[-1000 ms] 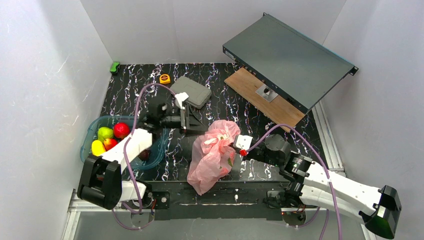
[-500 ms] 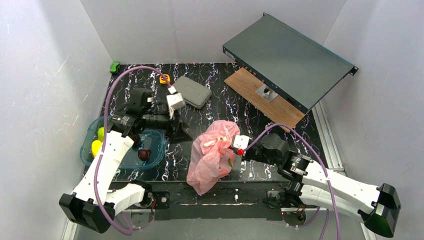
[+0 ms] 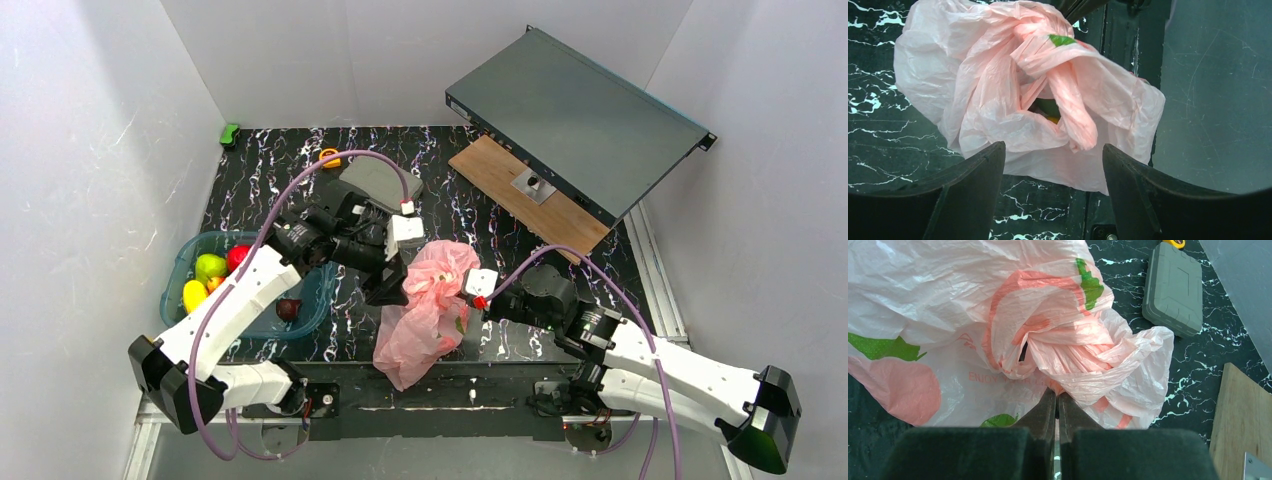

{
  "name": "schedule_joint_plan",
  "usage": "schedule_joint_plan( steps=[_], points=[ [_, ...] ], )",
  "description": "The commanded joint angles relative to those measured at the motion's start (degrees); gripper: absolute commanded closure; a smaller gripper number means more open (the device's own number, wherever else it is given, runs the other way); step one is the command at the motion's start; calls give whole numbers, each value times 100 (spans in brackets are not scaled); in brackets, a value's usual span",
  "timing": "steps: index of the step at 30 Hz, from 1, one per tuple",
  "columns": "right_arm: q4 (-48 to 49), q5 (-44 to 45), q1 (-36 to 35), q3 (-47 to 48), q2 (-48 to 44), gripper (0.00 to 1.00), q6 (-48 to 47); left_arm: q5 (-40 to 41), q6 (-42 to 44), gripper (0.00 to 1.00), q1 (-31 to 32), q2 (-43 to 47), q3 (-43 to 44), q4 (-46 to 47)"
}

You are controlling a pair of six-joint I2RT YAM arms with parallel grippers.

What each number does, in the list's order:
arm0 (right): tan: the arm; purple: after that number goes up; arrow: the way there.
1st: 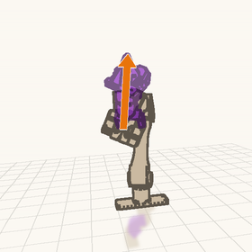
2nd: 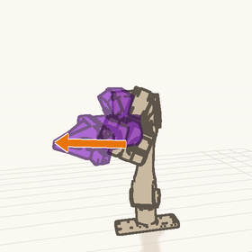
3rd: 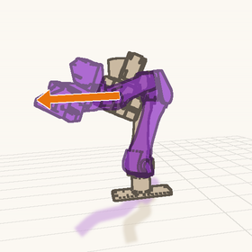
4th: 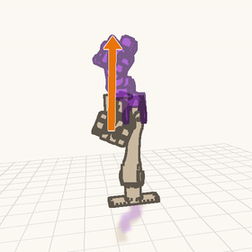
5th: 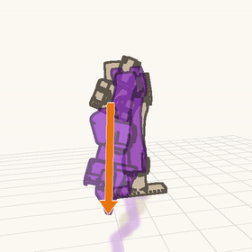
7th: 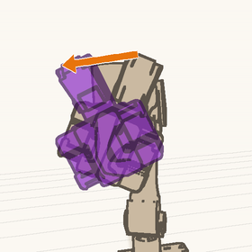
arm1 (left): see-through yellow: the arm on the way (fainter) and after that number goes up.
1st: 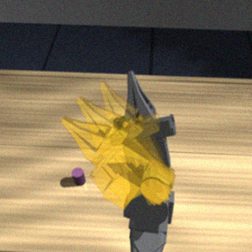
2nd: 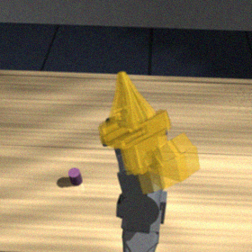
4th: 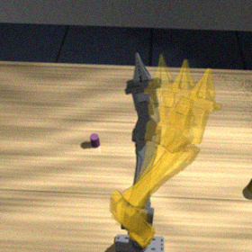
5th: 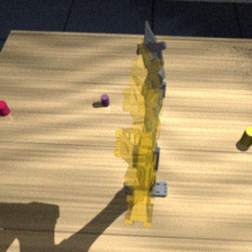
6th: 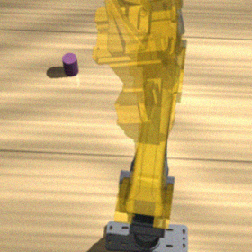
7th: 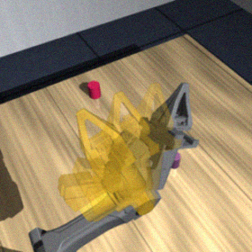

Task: Place the fake fruits into the plastic bag and tie a complex knot

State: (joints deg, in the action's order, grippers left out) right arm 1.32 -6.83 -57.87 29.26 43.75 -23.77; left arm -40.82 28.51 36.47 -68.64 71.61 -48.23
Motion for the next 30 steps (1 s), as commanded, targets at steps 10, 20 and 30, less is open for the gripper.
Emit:
schedule_joint_plan(
  steps=[10, 20, 30],
  points=[
    [-109, -58, -5, 278, -149, 99, -30, 635, -1273, 74, 445, -425, 107, 652],
    [-1509, 260, 115, 287, -885, 99, -233, 1003, -2029, 100, -919, 34, -315, 795],
    [-2372, 377, 869, 234, -1388, 99, -692, 1471, -2247, 100, -1942, 17, -368, 668]
  ],
)
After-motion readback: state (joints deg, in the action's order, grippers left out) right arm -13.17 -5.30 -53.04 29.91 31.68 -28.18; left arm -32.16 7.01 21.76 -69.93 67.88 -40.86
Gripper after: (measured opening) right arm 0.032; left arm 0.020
